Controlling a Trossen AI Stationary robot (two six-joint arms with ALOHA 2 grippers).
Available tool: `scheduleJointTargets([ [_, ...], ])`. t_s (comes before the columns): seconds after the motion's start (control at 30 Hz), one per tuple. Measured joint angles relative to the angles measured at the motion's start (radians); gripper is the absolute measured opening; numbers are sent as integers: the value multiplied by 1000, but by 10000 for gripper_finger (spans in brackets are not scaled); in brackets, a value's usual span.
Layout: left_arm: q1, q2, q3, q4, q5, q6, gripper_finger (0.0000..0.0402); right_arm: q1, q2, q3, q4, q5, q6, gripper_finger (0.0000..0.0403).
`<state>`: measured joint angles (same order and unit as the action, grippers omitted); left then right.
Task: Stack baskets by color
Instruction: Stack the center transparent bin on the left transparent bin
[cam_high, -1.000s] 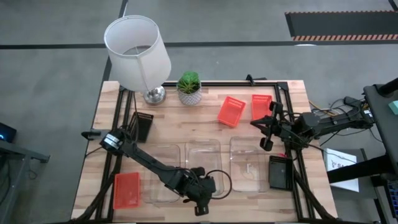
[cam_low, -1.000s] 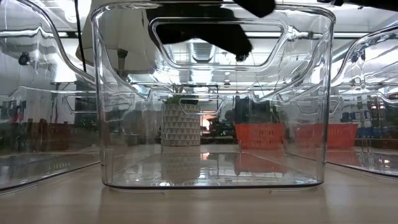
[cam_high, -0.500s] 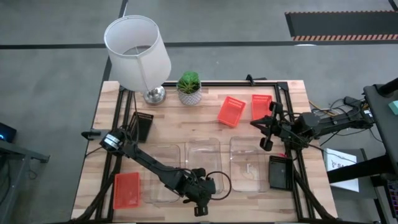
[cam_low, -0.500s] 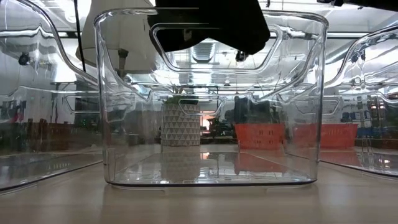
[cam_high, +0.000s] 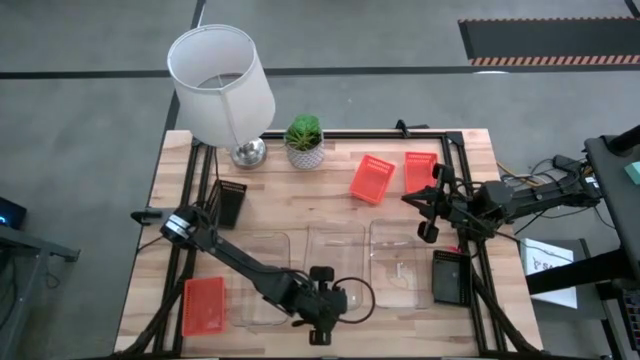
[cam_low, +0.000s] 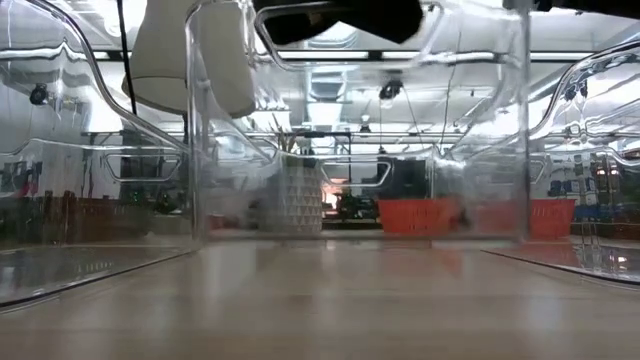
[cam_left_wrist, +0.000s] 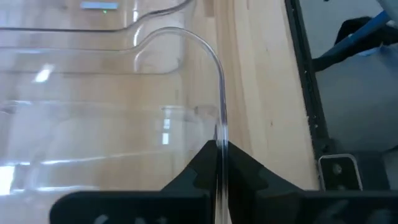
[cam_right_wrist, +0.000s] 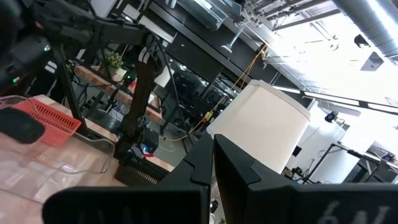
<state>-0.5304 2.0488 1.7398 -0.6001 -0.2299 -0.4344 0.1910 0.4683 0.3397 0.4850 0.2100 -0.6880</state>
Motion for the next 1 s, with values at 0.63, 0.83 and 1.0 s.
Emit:
scheduleJointTargets([
  [0.63,-13,-107,2,-71,-184,160,0,0,0,0,-9,1,0,9],
  [0.83,-17,-113,2,-72,-248,259,0,0,0,0,-9,3,0,9],
  [1.0,-18,-112,2,-73,-286,330,0,0,0,0,-13,8,0,9],
])
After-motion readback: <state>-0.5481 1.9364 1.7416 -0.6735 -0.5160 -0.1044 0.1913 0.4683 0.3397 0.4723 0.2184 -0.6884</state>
